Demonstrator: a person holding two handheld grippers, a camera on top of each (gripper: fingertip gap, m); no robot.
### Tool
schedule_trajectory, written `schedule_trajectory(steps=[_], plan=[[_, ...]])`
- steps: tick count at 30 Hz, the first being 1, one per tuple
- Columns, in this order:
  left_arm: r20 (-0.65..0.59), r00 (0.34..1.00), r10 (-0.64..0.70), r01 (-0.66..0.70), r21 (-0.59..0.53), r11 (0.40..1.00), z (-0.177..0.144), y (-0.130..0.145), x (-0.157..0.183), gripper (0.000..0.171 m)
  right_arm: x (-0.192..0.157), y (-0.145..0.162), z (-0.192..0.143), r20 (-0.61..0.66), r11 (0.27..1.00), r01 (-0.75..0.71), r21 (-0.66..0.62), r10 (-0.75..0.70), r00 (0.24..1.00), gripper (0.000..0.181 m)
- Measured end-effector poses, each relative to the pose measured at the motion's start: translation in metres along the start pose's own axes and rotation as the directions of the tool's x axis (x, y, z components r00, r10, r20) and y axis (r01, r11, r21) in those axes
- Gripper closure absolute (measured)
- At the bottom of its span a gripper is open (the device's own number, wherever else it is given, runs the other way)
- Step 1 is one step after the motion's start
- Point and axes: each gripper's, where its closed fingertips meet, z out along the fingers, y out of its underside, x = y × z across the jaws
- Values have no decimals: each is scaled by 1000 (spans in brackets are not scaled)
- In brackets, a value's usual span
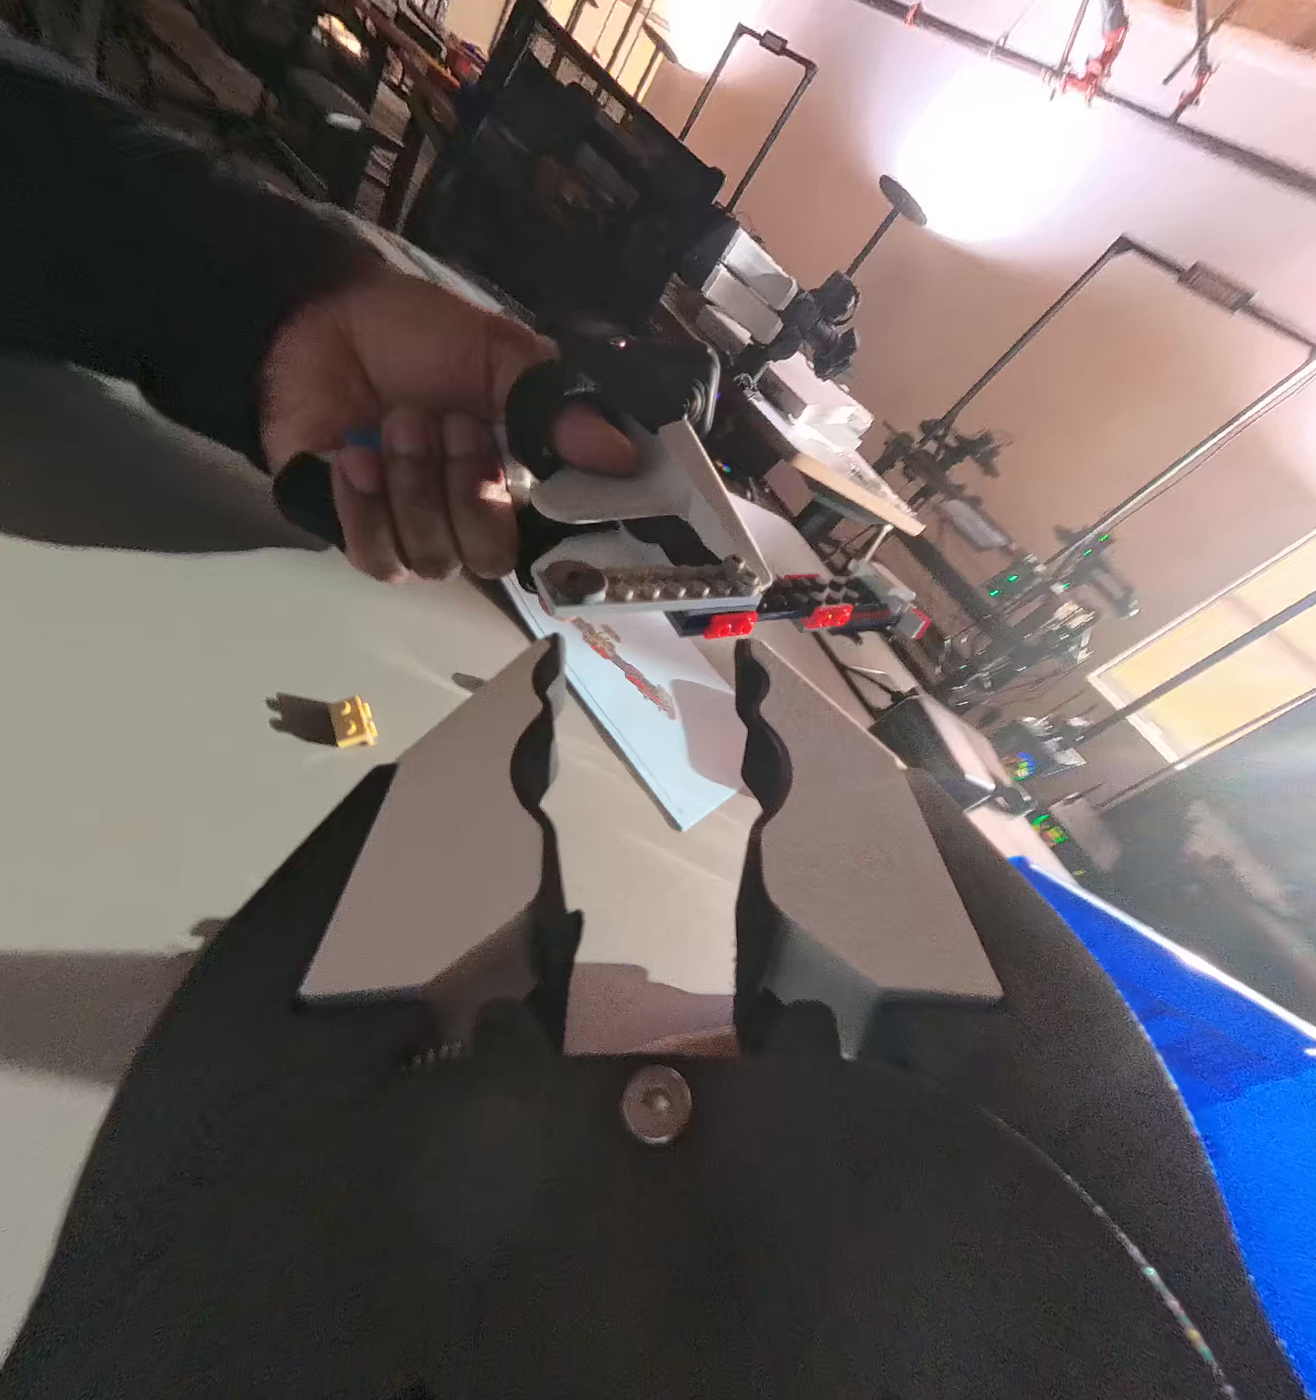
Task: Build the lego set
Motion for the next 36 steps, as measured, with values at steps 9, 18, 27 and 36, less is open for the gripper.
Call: schedule_trajectory(steps=[9, 18, 27, 36], plan=[[44, 987, 156, -158, 52, 986, -5, -9, 2, 164, 8, -1, 11, 186, 846, -532, -44, 530, 828, 120], [66, 944, 324, -328, 74, 942, -7, -14, 10, 166, 19, 3, 11, 245, 653, -748, -116, 749, 616, 131], [41, 913, 407, -409, 62, 911, -3, -9, 18, 166, 18, -5, 29, 339, 404, -899, -166, 880, 333, 164], [-1, 967, 254, -253, 66, 965, -4, -11, 13, 162, 18, -2, 29, 352, 230, -948, -219, 925, 143, 165]])
